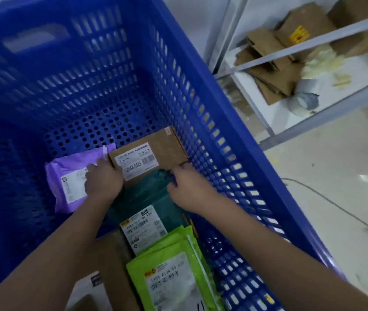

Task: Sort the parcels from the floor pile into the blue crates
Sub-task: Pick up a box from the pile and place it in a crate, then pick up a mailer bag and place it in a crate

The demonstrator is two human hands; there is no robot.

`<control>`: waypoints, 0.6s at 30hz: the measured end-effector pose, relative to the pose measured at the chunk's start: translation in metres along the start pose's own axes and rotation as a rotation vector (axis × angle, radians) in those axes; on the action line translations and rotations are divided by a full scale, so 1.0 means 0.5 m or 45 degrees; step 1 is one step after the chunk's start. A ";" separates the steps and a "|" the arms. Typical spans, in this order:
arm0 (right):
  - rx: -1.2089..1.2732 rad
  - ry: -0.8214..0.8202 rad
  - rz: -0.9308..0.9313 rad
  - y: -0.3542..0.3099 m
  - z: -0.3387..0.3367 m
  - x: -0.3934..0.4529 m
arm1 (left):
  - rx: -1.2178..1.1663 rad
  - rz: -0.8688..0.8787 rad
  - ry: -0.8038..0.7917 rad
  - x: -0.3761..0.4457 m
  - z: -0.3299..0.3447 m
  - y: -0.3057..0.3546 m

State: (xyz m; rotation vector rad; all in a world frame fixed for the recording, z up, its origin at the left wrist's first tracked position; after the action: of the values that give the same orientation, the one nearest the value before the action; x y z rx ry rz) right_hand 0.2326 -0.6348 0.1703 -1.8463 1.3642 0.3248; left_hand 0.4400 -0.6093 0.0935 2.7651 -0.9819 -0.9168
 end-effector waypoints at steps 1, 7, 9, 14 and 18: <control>0.151 0.129 -0.136 -0.029 -0.034 -0.055 | -0.019 0.114 0.056 -0.025 -0.027 0.032; 0.640 1.282 -0.425 0.031 -0.286 -0.468 | -0.464 0.779 0.303 -0.259 -0.192 0.266; 0.760 1.641 -0.090 0.159 -0.295 -0.583 | -0.623 0.999 0.280 -0.366 -0.222 0.350; 1.227 1.892 0.779 0.501 -0.124 -0.774 | -0.565 1.488 -0.081 -0.651 -0.144 0.520; 1.591 1.700 1.146 0.674 0.097 -0.846 | 0.332 2.010 -0.305 -0.896 0.080 0.559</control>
State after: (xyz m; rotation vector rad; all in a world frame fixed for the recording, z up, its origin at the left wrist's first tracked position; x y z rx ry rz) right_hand -0.2184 -0.3435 0.2507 -0.1164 2.3175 -1.2878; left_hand -0.0142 -0.5601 0.3615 1.0894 -2.6492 -0.7144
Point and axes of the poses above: each hand's wrist, its own x-axis towards the middle knuckle, its own z-axis out of the palm, y = z × x, the point moved 8 cm from there along x, towards the middle knuckle
